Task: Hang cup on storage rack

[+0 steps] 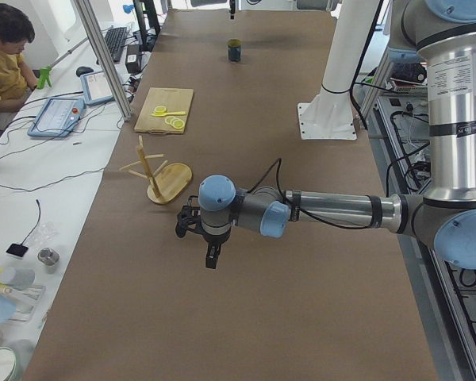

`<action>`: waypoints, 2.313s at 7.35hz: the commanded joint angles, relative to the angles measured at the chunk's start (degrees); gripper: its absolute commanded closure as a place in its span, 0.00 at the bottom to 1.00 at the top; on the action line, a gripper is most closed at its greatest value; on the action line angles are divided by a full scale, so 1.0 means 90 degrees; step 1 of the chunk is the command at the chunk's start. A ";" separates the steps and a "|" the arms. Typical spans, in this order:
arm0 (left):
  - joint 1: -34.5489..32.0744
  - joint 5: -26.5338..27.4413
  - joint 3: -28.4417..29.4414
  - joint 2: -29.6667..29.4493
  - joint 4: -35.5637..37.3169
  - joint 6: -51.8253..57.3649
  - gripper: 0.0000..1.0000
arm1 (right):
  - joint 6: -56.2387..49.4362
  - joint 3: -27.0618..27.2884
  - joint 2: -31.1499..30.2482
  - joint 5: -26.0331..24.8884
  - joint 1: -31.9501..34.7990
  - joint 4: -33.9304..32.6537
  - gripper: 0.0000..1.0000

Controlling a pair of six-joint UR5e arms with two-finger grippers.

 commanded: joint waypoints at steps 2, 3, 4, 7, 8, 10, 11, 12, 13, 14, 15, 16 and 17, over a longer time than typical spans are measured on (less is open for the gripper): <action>0.0021 -0.0136 -0.0117 -0.0106 0.0012 -0.0002 0.02 | 0.0013 0.0098 0.0027 0.0089 -0.0001 0.0001 0.00; 0.0069 -0.0320 -0.0099 -0.0145 0.0003 -0.0002 0.02 | 0.0013 0.0136 0.0027 0.0089 -0.0001 0.0001 0.00; 0.0166 -0.0303 0.0046 -0.0329 0.0042 -0.0002 0.02 | 0.0071 0.0233 0.0085 0.0205 -0.0001 -0.0009 0.00; 0.0245 -0.0294 0.0302 -0.0418 0.0013 -0.0002 0.02 | 0.0120 0.0088 0.0203 0.0518 -0.0001 -0.0009 0.00; 0.0236 -0.0341 0.0253 -0.0409 -0.0006 -0.0011 0.02 | 0.0120 0.0127 0.0213 0.0741 -0.0010 0.0001 0.00; 0.0236 -0.0274 0.0331 -0.0409 -0.0016 0.0018 0.02 | 0.0720 0.0195 0.0474 0.1095 -0.0388 0.0011 0.00; 0.0245 -0.0274 0.0331 -0.0418 -0.0007 0.0008 0.02 | 0.1132 0.0273 0.0708 0.0786 -0.0730 0.0011 0.01; 0.0236 -0.0274 0.0312 -0.0419 -0.0007 0.0018 0.02 | 0.1155 0.0360 0.0730 0.0444 -0.1216 0.0011 0.03; 0.0236 -0.0274 0.0292 -0.0419 -0.0016 0.0018 0.02 | 0.1165 0.0265 0.0866 0.0421 -0.1473 -0.0008 0.05; 0.0236 -0.0264 0.0292 -0.0438 -0.0016 0.0008 0.02 | 0.1165 0.0225 0.0906 0.0431 -0.1669 -0.0009 0.05; 0.0236 -0.0273 0.0292 -0.0467 -0.0026 0.0008 0.02 | 0.1155 0.0215 0.0887 0.0450 -0.1796 -0.0009 0.07; 0.0236 -0.0274 0.0321 -0.0535 -0.0017 -0.0002 0.02 | 0.1136 0.0195 0.0819 0.0470 -0.1846 0.0001 0.09; 0.0236 -0.0274 0.0321 -0.0565 -0.0016 -0.0002 0.02 | 0.1136 0.0263 0.0770 0.0518 -0.1846 0.0001 0.10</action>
